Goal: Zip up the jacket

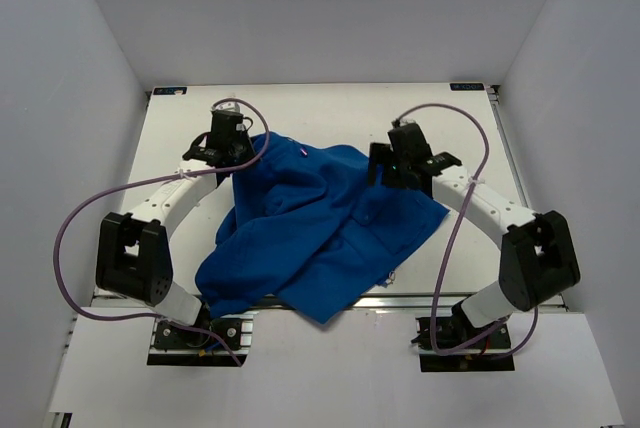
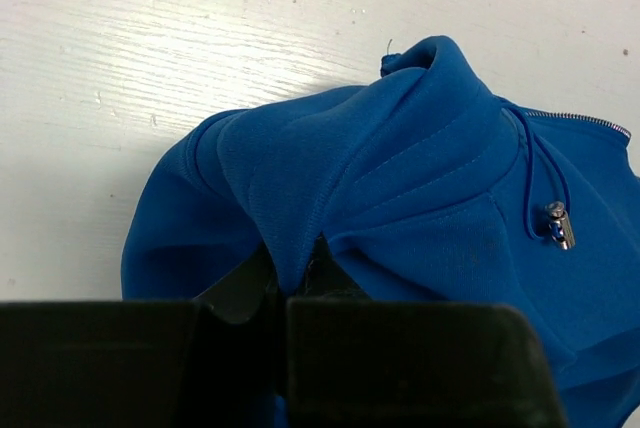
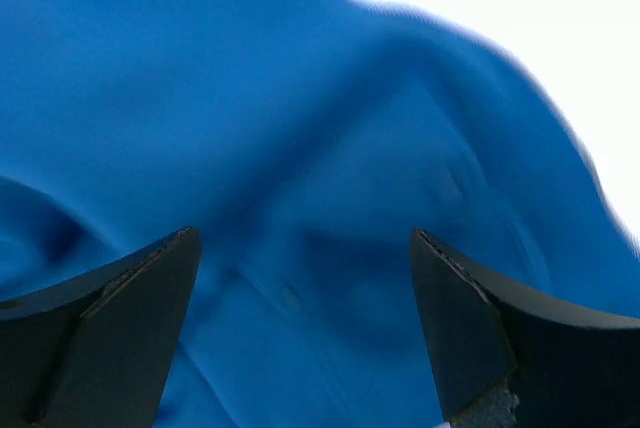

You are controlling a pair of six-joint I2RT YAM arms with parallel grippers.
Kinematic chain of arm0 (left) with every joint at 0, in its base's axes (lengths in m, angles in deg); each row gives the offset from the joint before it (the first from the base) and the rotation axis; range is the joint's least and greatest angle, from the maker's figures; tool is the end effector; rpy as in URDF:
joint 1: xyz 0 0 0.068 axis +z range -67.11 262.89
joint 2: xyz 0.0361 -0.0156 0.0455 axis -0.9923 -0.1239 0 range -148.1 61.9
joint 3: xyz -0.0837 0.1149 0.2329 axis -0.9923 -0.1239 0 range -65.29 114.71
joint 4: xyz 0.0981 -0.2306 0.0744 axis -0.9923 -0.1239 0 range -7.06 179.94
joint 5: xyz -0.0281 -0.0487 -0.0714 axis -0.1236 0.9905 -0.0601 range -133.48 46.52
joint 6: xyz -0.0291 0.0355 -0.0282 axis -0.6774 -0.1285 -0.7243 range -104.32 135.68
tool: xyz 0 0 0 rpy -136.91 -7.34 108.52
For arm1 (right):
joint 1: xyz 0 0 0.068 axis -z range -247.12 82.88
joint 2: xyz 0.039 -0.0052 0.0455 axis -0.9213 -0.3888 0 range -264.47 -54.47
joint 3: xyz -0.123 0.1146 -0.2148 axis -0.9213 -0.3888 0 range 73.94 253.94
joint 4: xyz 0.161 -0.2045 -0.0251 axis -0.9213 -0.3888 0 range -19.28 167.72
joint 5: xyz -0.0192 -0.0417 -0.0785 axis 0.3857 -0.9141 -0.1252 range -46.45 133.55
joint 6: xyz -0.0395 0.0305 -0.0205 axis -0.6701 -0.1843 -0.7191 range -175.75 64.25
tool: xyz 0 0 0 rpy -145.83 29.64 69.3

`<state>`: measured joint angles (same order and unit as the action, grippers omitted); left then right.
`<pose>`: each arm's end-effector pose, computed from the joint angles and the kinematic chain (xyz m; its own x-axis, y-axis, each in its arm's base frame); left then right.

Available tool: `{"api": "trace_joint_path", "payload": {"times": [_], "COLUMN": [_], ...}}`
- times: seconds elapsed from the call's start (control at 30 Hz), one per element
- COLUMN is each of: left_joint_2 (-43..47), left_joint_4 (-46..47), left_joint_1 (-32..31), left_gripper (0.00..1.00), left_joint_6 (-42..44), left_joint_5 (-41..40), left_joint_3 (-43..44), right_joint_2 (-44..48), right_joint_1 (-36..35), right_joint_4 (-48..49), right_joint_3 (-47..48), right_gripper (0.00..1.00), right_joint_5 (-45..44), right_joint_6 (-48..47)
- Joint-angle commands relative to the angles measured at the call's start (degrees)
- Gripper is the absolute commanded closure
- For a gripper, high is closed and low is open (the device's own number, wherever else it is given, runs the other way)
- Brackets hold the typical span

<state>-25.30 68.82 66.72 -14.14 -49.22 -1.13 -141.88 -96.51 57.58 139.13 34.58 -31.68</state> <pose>0.3222 -0.0897 0.2604 -0.6840 -0.3169 -0.6571 -0.1522 0.9429 -0.2963 0.2974 0.1612 0.2665 -0.6929 0.0722 -0.7175 -0.1115 0.9723 0.2055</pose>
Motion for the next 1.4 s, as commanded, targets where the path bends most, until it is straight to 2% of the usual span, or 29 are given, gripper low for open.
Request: {"api": "trace_joint_path", "payload": {"times": [0.0,0.17,0.33,0.5,0.67,0.7,0.73,0.83,0.87,0.9,0.97,1.0,1.13,1.17,1.23,1.27,1.3,1.37], "left_joint_2": [0.36,0.71,0.71,0.89,0.02,-0.42,-0.78,-3.06,-3.94,-6.03,-8.76,-11.65,-21.04,-23.52,-30.96,-33.10,-34.52,-33.40], "left_joint_4": [-0.15,2.58,3.46,4.25,6.27,6.62,6.97,8.64,9.17,9.26,10.22,10.84,15.75,15.50,12.36,11.90,12.16,18.46], "left_joint_1": [0.69,1.05,1.31,1.49,1.57,1.66,1.66,2.19,2.45,2.63,3.41,3.77,5.09,5.44,5.53,5.62,5.70,6.23], "left_gripper": [1.00,1.00,1.00,1.00,1.00,1.00,1.00,1.00,1.00,1.00,1.00,1.00,1.00,1.00,1.00,1.00,1.00,1.00], "left_joint_6": [-1.64,-2.26,-2.52,-2.43,-2.08,-1.99,-1.99,-1.90,-1.90,-1.82,-1.55,-1.64,-3.22,-3.83,-4.54,-5.06,-5.59,-8.04], "left_joint_5": [-1.82,1.51,2.66,3.54,5.12,5.12,5.64,8.45,8.90,9.42,11.88,12.85,21.10,24.51,26.47,28.83,29.64,30.69], "left_joint_3": [2.81,3.25,4.48,4.92,5.18,5.45,6.14,7.64,9.47,10.88,15.96,18.08,33.80,44.02,56.62,62.60,71.10,71.46], "right_joint_2": [5.75,14.28,19.91,19.13,12.64,11.84,11.22,8.50,7.62,6.13,4.54,3.32,0.94,-0.89,-3.45,-5.99,-7.14,-8.73], "right_joint_1": [0.73,1.17,1.35,1.35,1.70,1.96,2.23,3.37,3.72,5.29,7.75,10.90,18.47,19.62,22.61,23.23,23.93,24.29], "right_joint_4": [-7.36,-12.90,-11.68,-8.87,-5.35,-4.56,-2.73,-0.17,0.88,1.50,4.13,4.75,6.16,4.77,1.70,-0.32,-4.51,-7.71], "right_joint_3": [-6.02,-16.99,-24.92,-28.27,-27.49,-27.14,-26.78,-24.68,-23.89,-22.92,-19.15,-17.39,-1.68,7.75,18.69,29.97,35.13,43.58], "right_gripper": [0.11,0.11,0.11,0.11,0.11,0.14,0.25,0.46,0.60,0.66,0.92,1.00,1.00,1.00,1.00,1.00,1.00,1.00], "right_joint_5": [-1.39,-3.86,-2.28,-0.61,-0.69,-0.78,-0.87,-4.10,-5.60,-6.66,-7.55,-7.20,-4.66,-3.78,-1.41,-1.14,-1.14,-1.57], "right_joint_6": [6.06,15.27,20.74,22.16,22.07,21.98,21.72,21.10,21.01,20.84,18.65,17.77,11.10,7.77,4.51,1.62,0.11,-2.27]}}
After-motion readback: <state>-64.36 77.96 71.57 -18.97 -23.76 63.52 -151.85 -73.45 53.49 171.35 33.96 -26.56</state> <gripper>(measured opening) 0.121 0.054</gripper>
